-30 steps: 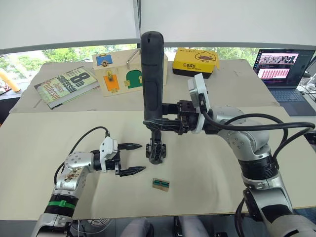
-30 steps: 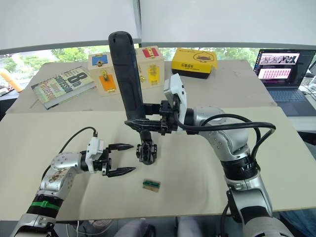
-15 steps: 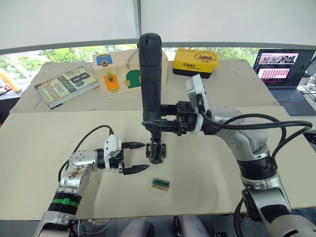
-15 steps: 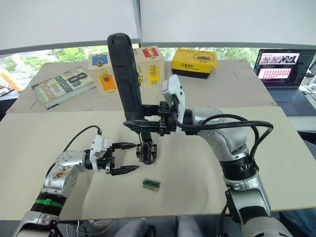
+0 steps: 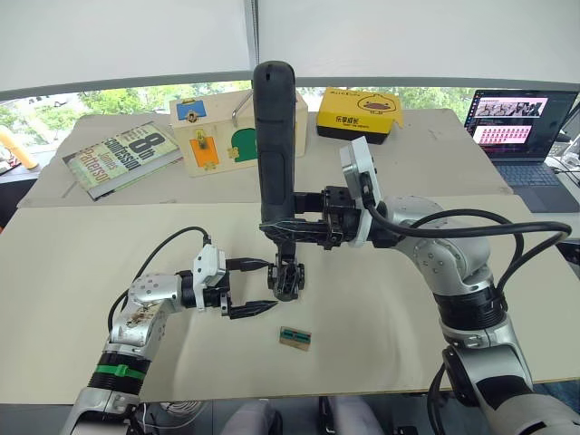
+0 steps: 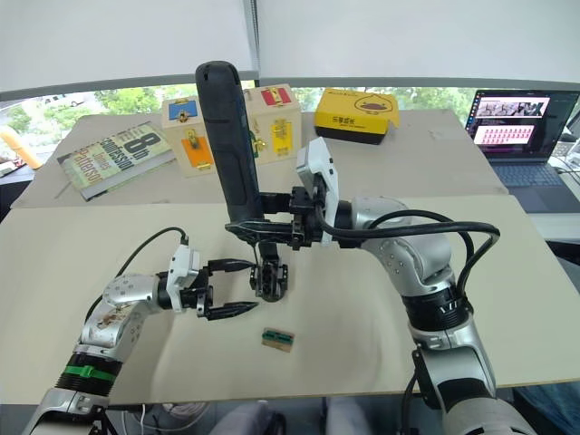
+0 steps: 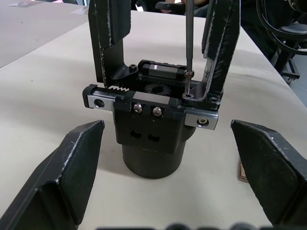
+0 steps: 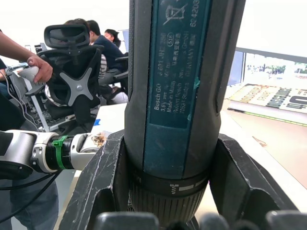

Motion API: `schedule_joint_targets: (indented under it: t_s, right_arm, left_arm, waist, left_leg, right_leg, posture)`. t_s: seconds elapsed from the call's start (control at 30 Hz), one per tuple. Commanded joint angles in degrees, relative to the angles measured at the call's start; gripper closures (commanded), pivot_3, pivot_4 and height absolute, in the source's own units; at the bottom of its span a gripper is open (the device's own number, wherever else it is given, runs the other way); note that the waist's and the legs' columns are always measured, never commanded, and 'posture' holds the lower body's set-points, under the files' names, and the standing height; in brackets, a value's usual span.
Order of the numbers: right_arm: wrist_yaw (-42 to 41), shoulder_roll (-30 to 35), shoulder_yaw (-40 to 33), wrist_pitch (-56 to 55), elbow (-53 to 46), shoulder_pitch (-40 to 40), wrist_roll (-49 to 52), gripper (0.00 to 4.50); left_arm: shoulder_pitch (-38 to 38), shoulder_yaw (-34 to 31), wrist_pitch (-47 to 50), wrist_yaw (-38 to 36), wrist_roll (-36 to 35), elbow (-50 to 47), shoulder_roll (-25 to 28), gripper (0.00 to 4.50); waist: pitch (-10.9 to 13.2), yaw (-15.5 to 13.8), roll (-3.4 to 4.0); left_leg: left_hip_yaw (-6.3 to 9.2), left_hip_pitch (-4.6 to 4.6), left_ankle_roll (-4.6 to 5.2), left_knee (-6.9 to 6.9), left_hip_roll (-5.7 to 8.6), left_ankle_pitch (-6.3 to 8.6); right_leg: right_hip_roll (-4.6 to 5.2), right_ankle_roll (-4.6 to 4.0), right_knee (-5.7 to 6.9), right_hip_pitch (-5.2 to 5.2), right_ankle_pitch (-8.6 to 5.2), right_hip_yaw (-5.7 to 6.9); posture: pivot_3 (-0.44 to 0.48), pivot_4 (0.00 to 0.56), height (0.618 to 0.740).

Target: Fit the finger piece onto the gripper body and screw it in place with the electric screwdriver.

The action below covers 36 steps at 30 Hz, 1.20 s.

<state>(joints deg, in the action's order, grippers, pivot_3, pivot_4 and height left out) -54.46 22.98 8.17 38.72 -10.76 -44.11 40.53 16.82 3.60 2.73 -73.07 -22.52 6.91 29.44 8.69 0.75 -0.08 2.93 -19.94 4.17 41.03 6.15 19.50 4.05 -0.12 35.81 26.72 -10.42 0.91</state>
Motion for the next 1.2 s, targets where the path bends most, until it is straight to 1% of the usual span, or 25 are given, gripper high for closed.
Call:
schedule_joint_targets:
  t_s: [0.03,1.2]
  right_arm:
    - [-0.04,-0.32,-1.22,-0.63,-3.37,-0.46,0.64,2.59]
    - [-0.28,-0.38,-1.05,-2.13,-4.08,0.69,-2.41,2.59]
  left_arm:
    - [-0.37,-0.07,0.46,0.43,-0.59,-2.98,0.36,0.0]
    - [-2.31,0.53,1.66,1.31,-0.44,-6.07,0.83,0.0]
  waist:
    - [0.0,-0.02,0.0]
    - [0.0,-0.05,0.0]
  left_leg:
    - [0.0,0.0,0.0,0.0,0.0,0.0]
    - [-0.01,0.0,0.0,0.03,0.01,0.0]
  right_leg:
    - [0.0,0.0,0.0,0.0,0.0,0.0]
    - [0.01,0.0,-0.01,0.0,0.0,0.0]
  posture:
    - [0.0,0.15,0.74]
    - [0.0,0.15,0.74]
